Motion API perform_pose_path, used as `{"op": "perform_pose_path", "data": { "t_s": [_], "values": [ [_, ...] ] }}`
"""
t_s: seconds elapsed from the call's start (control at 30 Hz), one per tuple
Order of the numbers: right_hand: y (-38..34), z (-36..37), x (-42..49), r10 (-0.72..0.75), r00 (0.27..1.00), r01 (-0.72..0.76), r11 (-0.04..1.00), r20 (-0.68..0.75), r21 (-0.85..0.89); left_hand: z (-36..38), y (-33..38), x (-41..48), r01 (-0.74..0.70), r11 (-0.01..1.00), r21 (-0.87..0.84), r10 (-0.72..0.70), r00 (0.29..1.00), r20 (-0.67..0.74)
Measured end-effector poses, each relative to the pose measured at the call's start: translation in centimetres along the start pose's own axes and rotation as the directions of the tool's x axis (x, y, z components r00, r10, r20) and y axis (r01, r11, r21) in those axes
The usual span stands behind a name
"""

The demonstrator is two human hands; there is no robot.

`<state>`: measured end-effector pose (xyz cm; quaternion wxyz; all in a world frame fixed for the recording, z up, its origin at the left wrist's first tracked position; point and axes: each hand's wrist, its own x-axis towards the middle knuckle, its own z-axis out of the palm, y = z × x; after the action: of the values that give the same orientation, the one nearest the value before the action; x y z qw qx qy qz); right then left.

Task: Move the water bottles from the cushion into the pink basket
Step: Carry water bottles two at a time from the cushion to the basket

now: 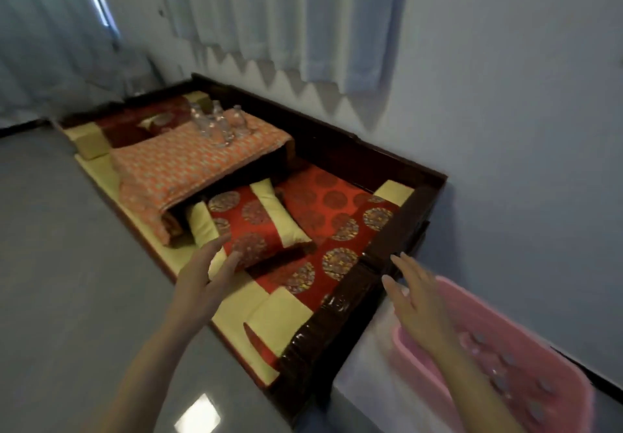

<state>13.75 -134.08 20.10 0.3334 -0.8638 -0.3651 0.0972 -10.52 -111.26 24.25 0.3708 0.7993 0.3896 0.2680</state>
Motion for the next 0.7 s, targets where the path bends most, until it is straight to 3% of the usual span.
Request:
{"op": "perform_pose_path", "data": {
  "t_s": [0.17,0.3,0.47,0.7],
  "values": [
    [-8.3,5.5,3.7,-0.045,0.990,0.008,0.964,0.132,0.264,-9.7,-5.5,-0.8,0.134,0.969,-0.207,-0.172,0.970,-0.174],
    [-15.5,11.4,6.7,-0.097,0.984,0.051,0.960,0.153,0.276,-17.1,-10.9,0.3,0.173,0.900,-0.399,-0.288,0.925,-0.248],
    [-25.6,19.4,12.0,-0.151,0.986,0.130,0.963,0.073,0.237,-27.5,-17.6,5.5,0.175,0.879,-0.443,-0.324,0.902,-0.286],
    [-34.1,28.1,16.2,-0.054,0.985,-0.011,0.927,0.162,0.374,-33.9,-24.8,12.5,0.237,0.879,-0.415,-0.362,0.897,-0.255]
  ]
}}
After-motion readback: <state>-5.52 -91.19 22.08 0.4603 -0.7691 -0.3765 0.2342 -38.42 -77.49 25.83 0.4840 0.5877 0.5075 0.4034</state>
